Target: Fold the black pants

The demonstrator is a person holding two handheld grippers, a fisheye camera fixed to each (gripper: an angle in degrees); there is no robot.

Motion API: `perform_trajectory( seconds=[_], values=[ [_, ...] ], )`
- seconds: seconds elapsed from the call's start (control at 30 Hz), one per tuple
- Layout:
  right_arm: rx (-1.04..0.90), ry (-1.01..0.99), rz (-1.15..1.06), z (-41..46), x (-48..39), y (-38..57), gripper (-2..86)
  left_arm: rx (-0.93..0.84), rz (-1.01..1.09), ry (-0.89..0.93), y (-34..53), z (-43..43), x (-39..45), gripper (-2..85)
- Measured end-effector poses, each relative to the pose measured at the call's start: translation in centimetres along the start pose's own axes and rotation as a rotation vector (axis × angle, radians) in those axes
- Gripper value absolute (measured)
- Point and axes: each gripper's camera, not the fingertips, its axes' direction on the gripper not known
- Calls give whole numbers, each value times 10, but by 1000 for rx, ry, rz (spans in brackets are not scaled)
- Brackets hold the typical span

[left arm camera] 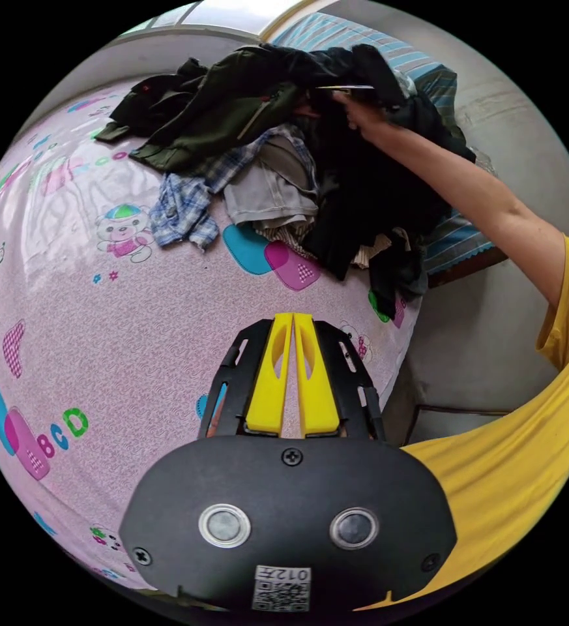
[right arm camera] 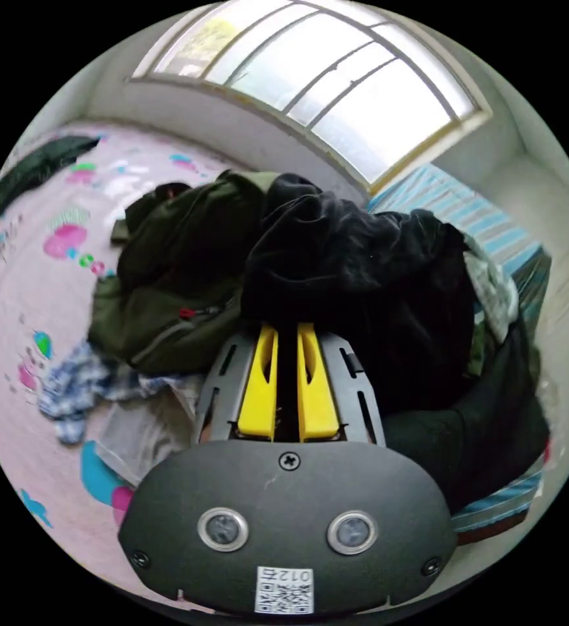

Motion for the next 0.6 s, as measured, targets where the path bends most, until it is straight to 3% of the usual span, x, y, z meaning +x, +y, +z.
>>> perform_trajectory(
  seconds=[0.07,0.13,0.2,0.37,0.47,0.6],
  values=[
    [38,-241,151,-7,37,4,32,22,-50,12,8,-13,-17,8],
    [109,-747,279,-6,85,17,21,42,-79,26,10,-22,-30,11],
    [229,-1089,268,-12,105,29,15,99,-115,60,4,-34,-43,15],
    [262,-1151,57,-48,105,48,8,354,-160,359,-64,-88,-77,62],
    [320,-1222,2,-62,109,72,6,351,-167,611,-107,-101,-89,107],
    [341,-1288,-28,-70,112,110,6,262,-114,713,-129,-104,-88,141]
  ],
)
